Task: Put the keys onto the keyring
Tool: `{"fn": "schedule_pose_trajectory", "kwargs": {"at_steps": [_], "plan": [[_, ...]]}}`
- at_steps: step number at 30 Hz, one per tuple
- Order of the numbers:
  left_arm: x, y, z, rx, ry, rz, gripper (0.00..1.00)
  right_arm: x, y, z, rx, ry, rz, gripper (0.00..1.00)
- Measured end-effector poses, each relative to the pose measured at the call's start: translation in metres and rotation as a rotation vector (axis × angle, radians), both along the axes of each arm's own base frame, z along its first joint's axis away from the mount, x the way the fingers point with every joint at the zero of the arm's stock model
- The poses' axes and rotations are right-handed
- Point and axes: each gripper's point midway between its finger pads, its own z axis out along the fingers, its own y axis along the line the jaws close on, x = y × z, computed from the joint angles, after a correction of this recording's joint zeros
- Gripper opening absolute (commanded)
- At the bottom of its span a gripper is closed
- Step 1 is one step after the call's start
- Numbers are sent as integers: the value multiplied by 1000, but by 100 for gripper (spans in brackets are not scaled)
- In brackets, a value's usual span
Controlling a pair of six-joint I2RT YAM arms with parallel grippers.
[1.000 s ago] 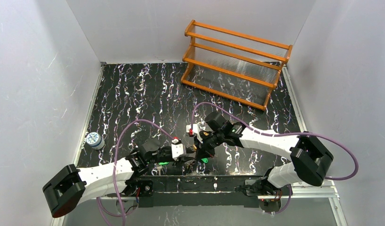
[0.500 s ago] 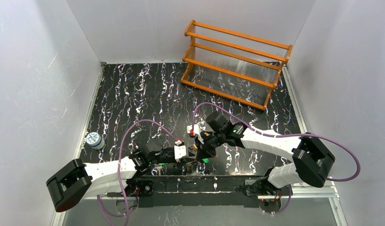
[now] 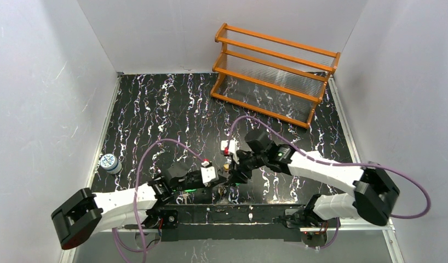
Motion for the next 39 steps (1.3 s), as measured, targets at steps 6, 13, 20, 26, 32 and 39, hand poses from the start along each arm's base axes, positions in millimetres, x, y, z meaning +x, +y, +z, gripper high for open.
{"fn": "schedule_pose_trajectory", "kwargs": {"at_steps": [6, 13, 20, 26, 32, 39], "plan": [[10, 15, 27, -135, -28, 132, 0, 27, -7, 48, 189, -183, -187, 74], [8, 26, 58, -276, -101, 165, 0, 40, -21, 79, 361, -271, -272, 72], [2, 27, 68, -291, -235, 100, 0, 16, -17, 92, 472, -315, -117, 67], [1, 27, 65, -263, -328, 68, 0, 5, -12, 95, 509, -328, -18, 62], [2, 26, 58, -234, -332, 61, 0, 4, -9, 84, 487, -309, 8, 57], [3, 23, 43, -199, -275, 65, 0, 4, -8, 80, 476, -300, 12, 46]]}}
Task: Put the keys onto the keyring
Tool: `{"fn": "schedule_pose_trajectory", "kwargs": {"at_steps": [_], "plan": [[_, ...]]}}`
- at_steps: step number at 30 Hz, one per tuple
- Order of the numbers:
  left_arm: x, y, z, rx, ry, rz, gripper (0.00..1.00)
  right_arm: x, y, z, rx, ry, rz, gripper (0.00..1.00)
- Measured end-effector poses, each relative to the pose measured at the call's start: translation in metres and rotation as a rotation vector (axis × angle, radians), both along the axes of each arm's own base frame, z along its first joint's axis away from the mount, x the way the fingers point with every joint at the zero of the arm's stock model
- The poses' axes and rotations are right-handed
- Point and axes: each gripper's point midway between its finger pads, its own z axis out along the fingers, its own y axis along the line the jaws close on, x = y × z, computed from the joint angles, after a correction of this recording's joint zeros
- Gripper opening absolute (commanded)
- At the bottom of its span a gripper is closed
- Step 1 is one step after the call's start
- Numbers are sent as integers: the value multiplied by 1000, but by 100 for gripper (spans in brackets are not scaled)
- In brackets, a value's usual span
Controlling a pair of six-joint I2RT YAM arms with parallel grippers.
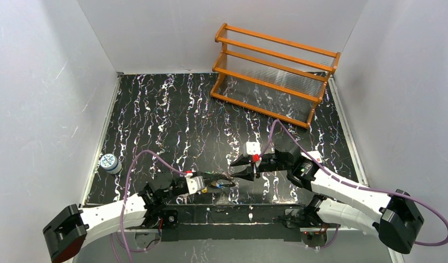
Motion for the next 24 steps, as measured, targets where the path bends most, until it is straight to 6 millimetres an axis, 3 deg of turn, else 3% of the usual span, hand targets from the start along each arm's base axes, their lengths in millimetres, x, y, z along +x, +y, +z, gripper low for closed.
{"fn": "schedule_pose_trajectory", "kwargs": {"at_steps": [14, 21, 24], "plan": [[6, -9, 7, -58, 255, 62, 0, 6, 1, -15, -57, 5, -17, 41], [16, -16, 22, -52, 390, 121, 0, 8, 4, -15, -77, 13, -6, 28], [21, -19, 24, -21, 445, 152, 0, 7, 5, -17, -90, 31, 2, 15]]}}
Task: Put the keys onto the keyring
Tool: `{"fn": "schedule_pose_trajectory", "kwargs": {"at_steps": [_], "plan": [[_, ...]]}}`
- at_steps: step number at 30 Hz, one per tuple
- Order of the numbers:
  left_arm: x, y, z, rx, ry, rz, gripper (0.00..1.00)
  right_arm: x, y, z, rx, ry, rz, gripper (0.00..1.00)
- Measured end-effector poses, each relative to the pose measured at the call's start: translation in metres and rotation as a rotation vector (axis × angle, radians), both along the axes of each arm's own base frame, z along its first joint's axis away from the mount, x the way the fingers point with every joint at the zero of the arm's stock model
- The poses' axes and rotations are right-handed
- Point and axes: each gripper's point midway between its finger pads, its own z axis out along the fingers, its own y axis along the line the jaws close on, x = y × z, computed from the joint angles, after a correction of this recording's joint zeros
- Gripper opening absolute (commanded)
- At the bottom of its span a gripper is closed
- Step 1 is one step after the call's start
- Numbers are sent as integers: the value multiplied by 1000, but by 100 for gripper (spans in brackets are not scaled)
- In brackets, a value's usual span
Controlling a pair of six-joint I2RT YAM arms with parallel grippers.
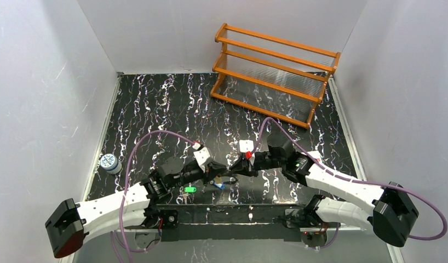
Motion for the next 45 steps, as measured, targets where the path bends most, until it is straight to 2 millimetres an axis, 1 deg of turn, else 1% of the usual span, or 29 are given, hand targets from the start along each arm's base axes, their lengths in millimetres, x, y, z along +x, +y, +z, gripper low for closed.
{"fn": "schedule_pose_trajectory", "kwargs": {"at_steps": [2, 3, 8, 11, 13, 14, 15, 16, 19, 26, 28, 31, 35, 39, 43, 45], "plan": [[2, -1, 0, 20, 29, 11, 0, -3, -1, -4, -13, 19, 9, 6], [4, -2, 3, 23, 35, 17, 0, -5, -2, -5, -21, 28, 15, 5], [11, -4, 23, 19, 40, 50, 0, -14, -8, -16, -67, 100, 28, 7], [14, -4, 25, 31, 47, 65, 0, -19, -10, -17, -78, 132, 31, 11], [14, -4, 20, 52, 59, 67, 0, -21, -10, -16, -76, 141, 35, 11], [14, -4, 17, 62, 65, 67, 0, -21, -11, -15, -74, 146, 35, 5], [14, -3, 12, 75, 74, 67, 1, -22, -11, -14, -71, 150, 34, 1], [14, -3, 9, 85, 82, 67, 5, -23, -11, -13, -69, 152, 34, 1], [12, -2, 3, 87, 92, 65, 11, -25, -12, -14, -66, 166, 37, 1], [-1, 7, -34, 117, 148, 48, 29, -32, -16, -25, -85, 207, 46, 1], [-3, 9, -38, 104, 166, 51, 33, -34, -18, -29, -93, 220, 44, 1], [-6, 10, -38, 68, 201, 59, 38, -35, -19, -32, -101, 236, 37, 1], [-10, 10, -39, 16, 272, 76, 41, -36, -20, -38, -102, 259, 26, 1], [-17, 9, -48, -21, 320, 60, 40, -38, -21, -45, -104, 285, 18, 1], [-29, 7, -57, -37, 300, -14, 40, -39, -20, -47, -95, 292, 19, 1], [-33, 6, -56, -41, 259, -54, 41, -39, -20, -46, -86, 289, 23, 1]]}}
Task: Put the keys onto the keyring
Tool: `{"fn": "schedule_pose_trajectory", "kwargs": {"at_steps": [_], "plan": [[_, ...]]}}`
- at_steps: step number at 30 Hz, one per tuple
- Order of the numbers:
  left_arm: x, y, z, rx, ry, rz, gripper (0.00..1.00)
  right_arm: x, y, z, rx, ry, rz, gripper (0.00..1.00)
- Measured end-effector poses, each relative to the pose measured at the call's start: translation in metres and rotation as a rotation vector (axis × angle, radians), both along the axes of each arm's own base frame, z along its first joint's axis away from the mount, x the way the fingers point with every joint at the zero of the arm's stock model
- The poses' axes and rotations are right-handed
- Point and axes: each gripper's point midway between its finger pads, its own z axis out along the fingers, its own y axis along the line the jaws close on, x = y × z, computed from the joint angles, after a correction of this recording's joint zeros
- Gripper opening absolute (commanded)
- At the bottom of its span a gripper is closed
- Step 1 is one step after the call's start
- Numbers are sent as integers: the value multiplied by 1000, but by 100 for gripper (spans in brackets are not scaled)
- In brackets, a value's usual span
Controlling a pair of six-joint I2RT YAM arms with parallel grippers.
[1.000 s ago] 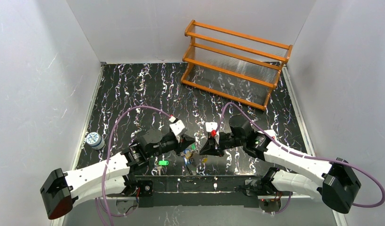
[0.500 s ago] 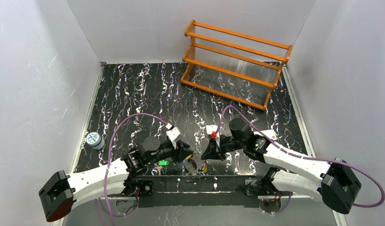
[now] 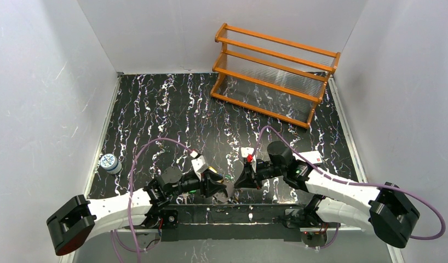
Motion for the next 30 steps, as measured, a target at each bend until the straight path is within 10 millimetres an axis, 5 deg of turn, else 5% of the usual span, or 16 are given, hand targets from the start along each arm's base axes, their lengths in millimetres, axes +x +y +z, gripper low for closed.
{"fn": "schedule_pose_trajectory", "kwargs": {"at_steps": [13, 21, 30], "plan": [[-9, -8, 17, 10, -434, -183, 41, -5, 1, 9, 37, -10, 32, 1], [-16, -16, -6, 89, -468, -255, 37, -7, 1, 10, 40, -6, 42, 1], [-19, -35, 3, 80, -493, -295, 28, -7, 1, 10, 40, -5, 46, 1]]}}
